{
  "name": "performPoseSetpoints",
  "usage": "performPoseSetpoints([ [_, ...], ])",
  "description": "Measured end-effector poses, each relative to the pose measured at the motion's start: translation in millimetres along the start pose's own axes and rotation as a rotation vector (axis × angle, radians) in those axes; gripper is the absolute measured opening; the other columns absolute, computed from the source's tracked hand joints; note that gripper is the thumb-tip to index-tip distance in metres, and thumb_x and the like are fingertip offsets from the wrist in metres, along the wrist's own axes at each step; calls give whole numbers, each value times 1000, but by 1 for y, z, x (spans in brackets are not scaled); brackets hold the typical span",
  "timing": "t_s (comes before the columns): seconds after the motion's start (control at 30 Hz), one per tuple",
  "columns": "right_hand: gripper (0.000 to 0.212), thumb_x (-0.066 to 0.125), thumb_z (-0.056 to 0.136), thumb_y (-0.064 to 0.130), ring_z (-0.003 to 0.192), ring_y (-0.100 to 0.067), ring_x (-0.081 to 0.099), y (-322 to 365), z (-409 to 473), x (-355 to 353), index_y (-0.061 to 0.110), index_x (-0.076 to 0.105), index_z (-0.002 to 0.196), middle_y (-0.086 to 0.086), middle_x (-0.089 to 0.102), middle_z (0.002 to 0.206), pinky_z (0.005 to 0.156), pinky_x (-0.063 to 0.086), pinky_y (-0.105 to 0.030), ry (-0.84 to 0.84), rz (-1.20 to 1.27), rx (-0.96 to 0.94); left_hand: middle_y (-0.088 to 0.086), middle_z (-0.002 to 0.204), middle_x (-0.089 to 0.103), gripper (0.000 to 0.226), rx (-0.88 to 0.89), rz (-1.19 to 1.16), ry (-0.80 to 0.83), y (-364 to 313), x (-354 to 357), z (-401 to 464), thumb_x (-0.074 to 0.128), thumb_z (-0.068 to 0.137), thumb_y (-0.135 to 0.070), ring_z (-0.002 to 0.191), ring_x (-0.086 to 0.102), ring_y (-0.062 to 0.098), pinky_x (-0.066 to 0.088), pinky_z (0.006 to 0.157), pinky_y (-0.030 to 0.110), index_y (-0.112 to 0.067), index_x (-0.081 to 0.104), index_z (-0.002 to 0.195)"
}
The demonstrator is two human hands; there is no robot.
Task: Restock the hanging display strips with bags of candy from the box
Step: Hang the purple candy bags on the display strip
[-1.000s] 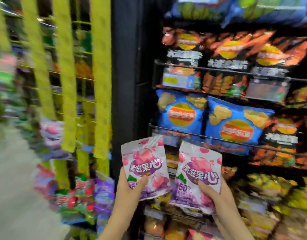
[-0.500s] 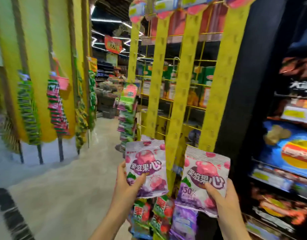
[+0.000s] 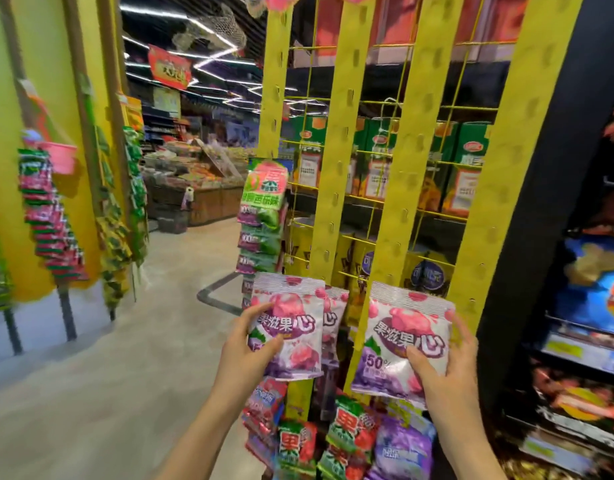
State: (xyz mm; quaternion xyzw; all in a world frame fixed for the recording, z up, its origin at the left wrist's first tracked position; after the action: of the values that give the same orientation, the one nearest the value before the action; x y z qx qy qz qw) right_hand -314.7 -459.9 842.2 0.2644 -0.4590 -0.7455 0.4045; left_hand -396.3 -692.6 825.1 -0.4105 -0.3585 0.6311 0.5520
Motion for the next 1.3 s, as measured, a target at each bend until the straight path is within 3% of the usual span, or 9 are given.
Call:
performPoseSetpoints([
  [0.13,66,64,86,8,130,-11,38,-4,19,10,41,30,132,17,33,135,104,36,-28,-11,-57,-27,-34,116,44,51,9,-41,68,10,8,32,63,84,-2,116,42,-1,34,88,15,-43,47,110],
  [0.2,64,64,85,8,120,-11,47,-6,28,16,40,33,132,11,39,134,94,43,-25,-17,-57,-16,-37,117,40,54,-2,-73,105,14,14,48,62,85,-1,114,41,-7,33,91,17,-40,44,119],
  [0.27,64,65,85,9,120,-13,50,-11,39,23,43,35,129,7,42,138,94,48,-33,-31,-67,-24,-38,121,39,60,-10,-97,135,20,22,65,61,86,-1,115,39,-12,31,96,21,-38,40,128],
  [0.33,63,64,85,7,113,-6,54,-11,51,31,45,36,126,9,44,134,84,54,-24,-41,-45,-44,-37,125,39,65,4,-119,168,26,30,82,60,85,0,116,36,-19,31,97,21,-37,39,134],
  [0.43,61,62,85,4,97,13,55,-10,69,40,43,37,124,25,45,117,71,55,-15,-48,0,-59,-39,127,36,67,28,-137,244,30,41,106,60,86,0,109,31,-34,33,89,2,-45,37,129],
  [0.53,62,62,83,2,92,20,55,-12,86,44,44,38,122,31,45,111,63,54,-10,-59,33,-70,-37,130,35,68,48,-161,303,35,53,126,61,85,0,111,33,-33,34,84,-6,-48,36,125],
  [1.0,64,63,82,7,115,0,53,-28,108,59,58,39,112,27,46,124,85,55,-23,-156,-51,-78,-34,125,38,64,46,-157,307,70,82,166,60,85,2,105,32,-35,30,79,-9,-48,39,118],
  [1.2,62,64,78,18,128,-10,44,-29,105,67,60,39,115,19,43,137,101,45,-47,-180,-81,-56,-37,124,35,61,42,-129,326,80,82,161,61,86,-1,103,30,-38,26,80,-11,-47,38,118],
  [1.3,61,64,78,19,130,-9,42,-29,103,71,60,38,115,29,39,134,102,44,-49,-189,-88,-46,-38,122,35,61,29,-120,320,82,82,158,62,86,-2,102,29,-39,26,78,-12,-48,37,118],
])
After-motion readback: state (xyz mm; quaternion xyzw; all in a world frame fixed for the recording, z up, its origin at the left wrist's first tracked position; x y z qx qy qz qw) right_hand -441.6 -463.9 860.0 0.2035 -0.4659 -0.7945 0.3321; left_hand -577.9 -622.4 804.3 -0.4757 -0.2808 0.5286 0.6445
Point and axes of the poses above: each hand's wrist, its own z-axis towards the middle knuckle, its own x-axis out of the palm, y = z × x, the point moved 1 cm from there along z, towards the middle knuckle
